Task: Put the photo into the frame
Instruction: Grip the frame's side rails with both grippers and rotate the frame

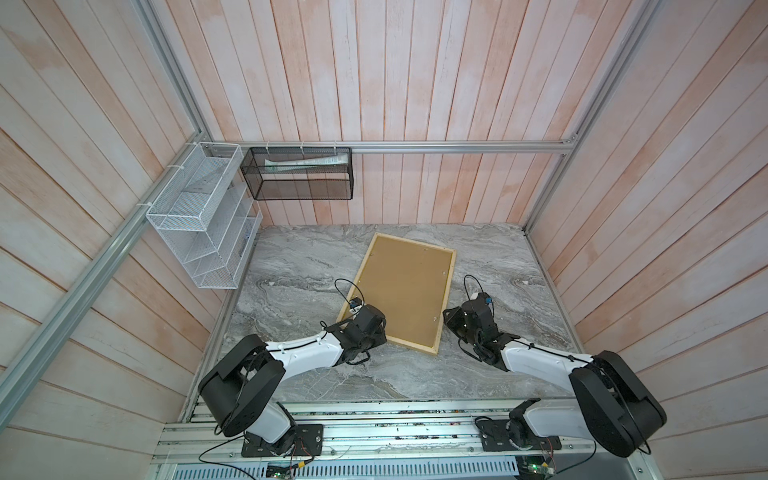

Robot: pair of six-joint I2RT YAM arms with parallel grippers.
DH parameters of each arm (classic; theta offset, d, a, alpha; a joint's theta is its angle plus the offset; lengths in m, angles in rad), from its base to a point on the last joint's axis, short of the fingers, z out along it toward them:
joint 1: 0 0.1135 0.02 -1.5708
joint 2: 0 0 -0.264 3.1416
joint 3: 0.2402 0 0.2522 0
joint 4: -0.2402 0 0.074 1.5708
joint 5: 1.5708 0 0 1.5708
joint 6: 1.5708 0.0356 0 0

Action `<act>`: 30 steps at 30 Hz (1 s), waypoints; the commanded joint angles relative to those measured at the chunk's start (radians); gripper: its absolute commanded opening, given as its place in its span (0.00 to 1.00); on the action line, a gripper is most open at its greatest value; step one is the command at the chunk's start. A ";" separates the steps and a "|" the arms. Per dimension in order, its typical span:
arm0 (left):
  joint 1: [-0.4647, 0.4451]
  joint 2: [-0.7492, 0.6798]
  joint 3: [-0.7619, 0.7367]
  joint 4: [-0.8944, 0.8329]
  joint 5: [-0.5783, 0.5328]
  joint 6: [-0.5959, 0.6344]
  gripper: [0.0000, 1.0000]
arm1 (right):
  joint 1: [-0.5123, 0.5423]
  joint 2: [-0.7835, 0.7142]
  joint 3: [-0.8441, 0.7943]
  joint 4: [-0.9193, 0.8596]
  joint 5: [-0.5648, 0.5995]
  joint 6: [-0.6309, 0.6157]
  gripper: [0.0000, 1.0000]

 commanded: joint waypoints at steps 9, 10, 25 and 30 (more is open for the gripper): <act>-0.009 0.150 0.108 -0.028 0.014 0.019 0.51 | -0.093 -0.099 -0.008 -0.050 0.030 -0.119 0.34; -0.009 0.159 0.114 -0.036 0.006 0.020 0.51 | -0.099 -0.099 -0.013 -0.041 0.017 -0.125 0.34; 0.058 0.259 0.207 -0.107 -0.038 0.134 0.50 | -0.084 0.289 0.233 -0.084 -0.435 -0.446 0.31; 0.086 0.265 0.209 -0.104 -0.017 0.160 0.50 | -0.049 0.400 0.293 -0.121 -0.484 -0.497 0.30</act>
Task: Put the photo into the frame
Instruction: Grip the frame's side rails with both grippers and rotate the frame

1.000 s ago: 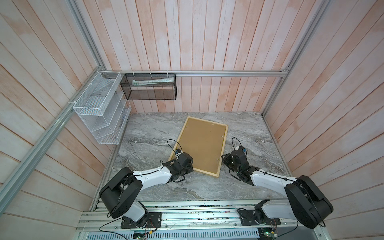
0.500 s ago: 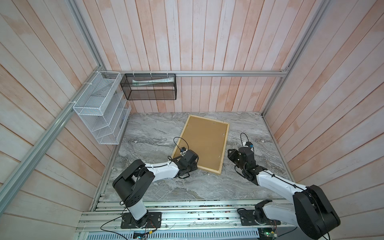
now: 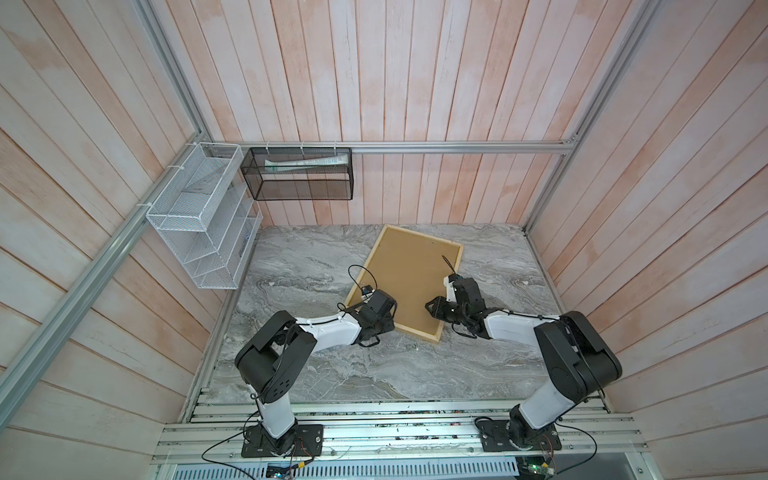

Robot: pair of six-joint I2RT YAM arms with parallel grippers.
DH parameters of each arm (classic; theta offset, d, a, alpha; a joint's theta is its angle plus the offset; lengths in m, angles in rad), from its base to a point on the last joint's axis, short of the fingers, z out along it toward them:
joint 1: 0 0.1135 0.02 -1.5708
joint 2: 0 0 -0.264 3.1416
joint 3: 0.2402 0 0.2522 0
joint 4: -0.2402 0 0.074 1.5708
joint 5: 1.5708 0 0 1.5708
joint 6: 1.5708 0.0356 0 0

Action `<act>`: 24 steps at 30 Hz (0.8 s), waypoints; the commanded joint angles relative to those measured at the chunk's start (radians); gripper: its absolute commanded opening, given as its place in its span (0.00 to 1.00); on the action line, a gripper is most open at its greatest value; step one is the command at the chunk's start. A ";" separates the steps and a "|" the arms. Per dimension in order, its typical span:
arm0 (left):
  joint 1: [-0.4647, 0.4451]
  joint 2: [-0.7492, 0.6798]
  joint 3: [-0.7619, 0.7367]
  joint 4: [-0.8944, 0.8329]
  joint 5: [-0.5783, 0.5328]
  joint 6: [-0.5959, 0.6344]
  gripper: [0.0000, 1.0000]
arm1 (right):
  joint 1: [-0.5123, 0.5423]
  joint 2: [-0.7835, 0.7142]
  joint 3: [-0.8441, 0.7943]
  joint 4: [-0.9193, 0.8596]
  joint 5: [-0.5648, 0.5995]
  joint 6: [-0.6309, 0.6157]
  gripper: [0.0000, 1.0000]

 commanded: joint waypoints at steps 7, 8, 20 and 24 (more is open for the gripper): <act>0.046 0.049 -0.009 -0.032 0.027 0.073 0.50 | 0.058 0.038 0.014 -0.082 -0.125 -0.124 0.29; 0.049 0.053 -0.008 -0.030 0.033 0.074 0.50 | 0.059 0.036 0.014 -0.097 -0.127 -0.135 0.29; 0.083 0.097 0.030 -0.021 0.056 0.111 0.50 | 0.069 -0.002 -0.006 -0.160 -0.301 -0.223 0.27; 0.095 0.110 0.050 -0.021 0.060 0.131 0.50 | 0.091 0.014 -0.014 -0.114 -0.359 -0.205 0.26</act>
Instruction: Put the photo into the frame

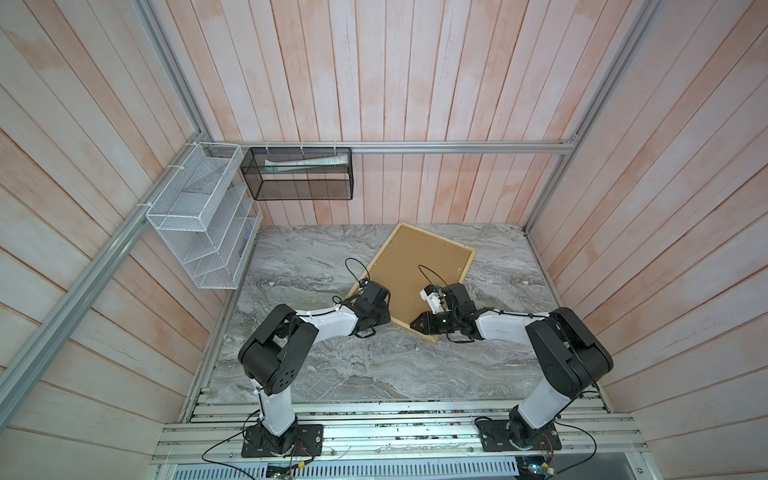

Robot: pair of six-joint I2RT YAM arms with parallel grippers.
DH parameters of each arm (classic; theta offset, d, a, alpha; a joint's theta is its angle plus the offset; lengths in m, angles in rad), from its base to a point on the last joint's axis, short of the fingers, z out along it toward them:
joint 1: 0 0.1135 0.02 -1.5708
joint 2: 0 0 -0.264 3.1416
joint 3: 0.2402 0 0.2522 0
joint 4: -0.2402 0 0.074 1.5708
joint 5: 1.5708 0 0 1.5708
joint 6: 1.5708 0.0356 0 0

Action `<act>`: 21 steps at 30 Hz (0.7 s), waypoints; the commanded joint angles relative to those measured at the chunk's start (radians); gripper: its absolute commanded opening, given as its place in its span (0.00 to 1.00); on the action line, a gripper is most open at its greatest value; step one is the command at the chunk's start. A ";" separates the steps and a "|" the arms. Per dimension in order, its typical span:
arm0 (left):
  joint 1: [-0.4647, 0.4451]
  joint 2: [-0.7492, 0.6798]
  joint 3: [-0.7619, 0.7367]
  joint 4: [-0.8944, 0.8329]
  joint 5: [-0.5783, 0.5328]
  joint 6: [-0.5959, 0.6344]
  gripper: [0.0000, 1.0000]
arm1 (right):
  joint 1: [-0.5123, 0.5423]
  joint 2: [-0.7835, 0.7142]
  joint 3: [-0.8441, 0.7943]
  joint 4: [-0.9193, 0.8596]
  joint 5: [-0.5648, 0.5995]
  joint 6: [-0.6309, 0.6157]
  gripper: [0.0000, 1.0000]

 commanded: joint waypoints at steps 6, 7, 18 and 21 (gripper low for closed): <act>0.032 0.071 0.027 -0.052 -0.001 0.063 0.49 | 0.091 0.050 -0.003 0.088 -0.162 0.047 0.25; 0.034 0.072 0.030 -0.053 0.001 0.066 0.49 | 0.102 0.057 0.003 0.105 -0.170 0.058 0.25; 0.039 0.060 0.025 -0.054 -0.002 0.073 0.49 | 0.173 0.091 0.070 0.267 -0.209 0.165 0.23; 0.039 0.036 0.011 -0.057 -0.005 0.066 0.50 | 0.139 0.029 0.069 0.192 -0.175 0.111 0.25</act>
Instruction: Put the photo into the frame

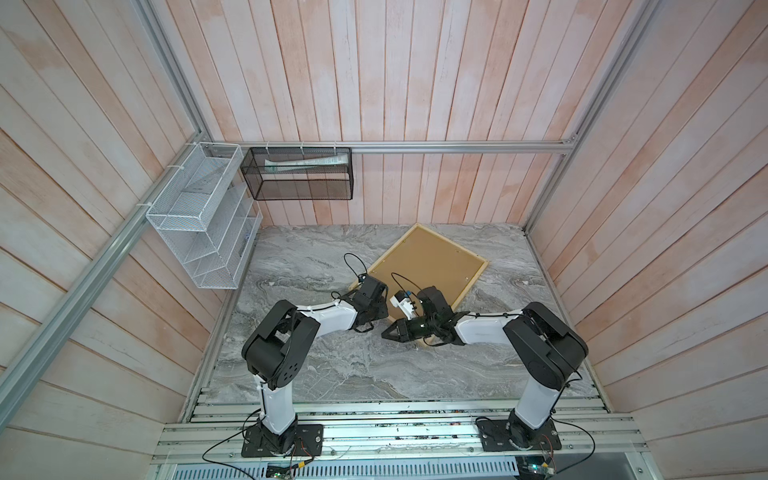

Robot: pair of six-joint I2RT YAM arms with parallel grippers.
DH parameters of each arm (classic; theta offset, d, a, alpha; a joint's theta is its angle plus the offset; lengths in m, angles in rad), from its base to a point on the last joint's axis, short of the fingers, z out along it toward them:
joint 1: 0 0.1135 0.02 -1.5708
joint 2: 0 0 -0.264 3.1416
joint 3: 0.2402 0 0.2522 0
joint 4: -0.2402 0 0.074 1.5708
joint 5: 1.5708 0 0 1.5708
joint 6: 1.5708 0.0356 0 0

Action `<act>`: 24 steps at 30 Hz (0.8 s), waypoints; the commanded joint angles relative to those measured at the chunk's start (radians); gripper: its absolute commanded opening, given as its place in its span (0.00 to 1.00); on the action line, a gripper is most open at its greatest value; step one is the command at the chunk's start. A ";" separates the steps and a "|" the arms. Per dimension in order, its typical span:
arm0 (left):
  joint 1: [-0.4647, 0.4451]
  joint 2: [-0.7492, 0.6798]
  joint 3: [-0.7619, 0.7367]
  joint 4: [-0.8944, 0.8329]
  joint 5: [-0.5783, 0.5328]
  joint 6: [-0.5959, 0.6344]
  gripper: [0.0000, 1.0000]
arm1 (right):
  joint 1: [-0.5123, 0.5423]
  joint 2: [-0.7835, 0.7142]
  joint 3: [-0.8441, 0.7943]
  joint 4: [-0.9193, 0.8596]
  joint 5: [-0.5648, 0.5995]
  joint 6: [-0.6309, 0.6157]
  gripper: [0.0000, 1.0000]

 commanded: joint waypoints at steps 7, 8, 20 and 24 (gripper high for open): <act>0.005 -0.075 -0.079 -0.032 0.008 -0.036 0.50 | -0.127 -0.155 -0.010 -0.220 0.101 -0.155 0.29; 0.004 -0.085 -0.089 -0.023 0.018 -0.042 0.50 | -0.138 -0.157 -0.013 -0.244 0.109 -0.170 0.29; -0.063 -0.113 -0.128 0.033 0.056 -0.113 0.50 | -0.180 -0.168 -0.085 -0.337 0.171 -0.248 0.31; -0.082 -0.107 -0.123 0.045 0.060 -0.123 0.51 | -0.180 -0.177 -0.111 -0.337 0.169 -0.250 0.30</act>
